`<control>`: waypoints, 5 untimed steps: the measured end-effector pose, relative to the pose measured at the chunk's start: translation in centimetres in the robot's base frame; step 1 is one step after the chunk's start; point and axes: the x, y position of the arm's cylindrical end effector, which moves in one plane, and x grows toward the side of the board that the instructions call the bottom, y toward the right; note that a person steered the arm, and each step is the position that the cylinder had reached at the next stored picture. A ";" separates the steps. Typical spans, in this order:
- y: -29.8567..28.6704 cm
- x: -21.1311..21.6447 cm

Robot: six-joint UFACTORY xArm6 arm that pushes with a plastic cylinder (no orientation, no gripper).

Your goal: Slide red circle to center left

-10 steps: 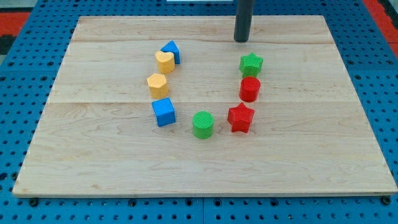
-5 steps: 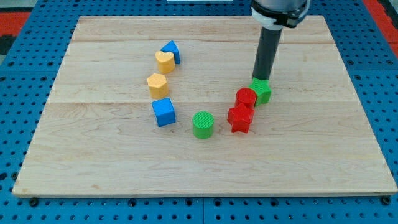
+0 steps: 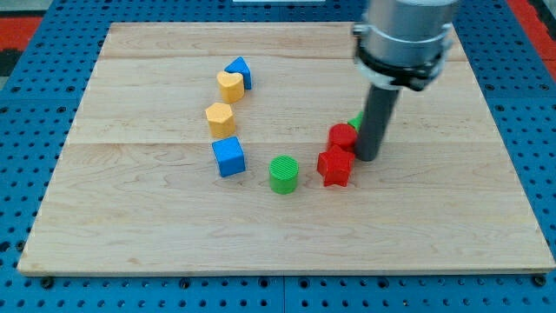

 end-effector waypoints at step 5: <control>-7.2 -8.8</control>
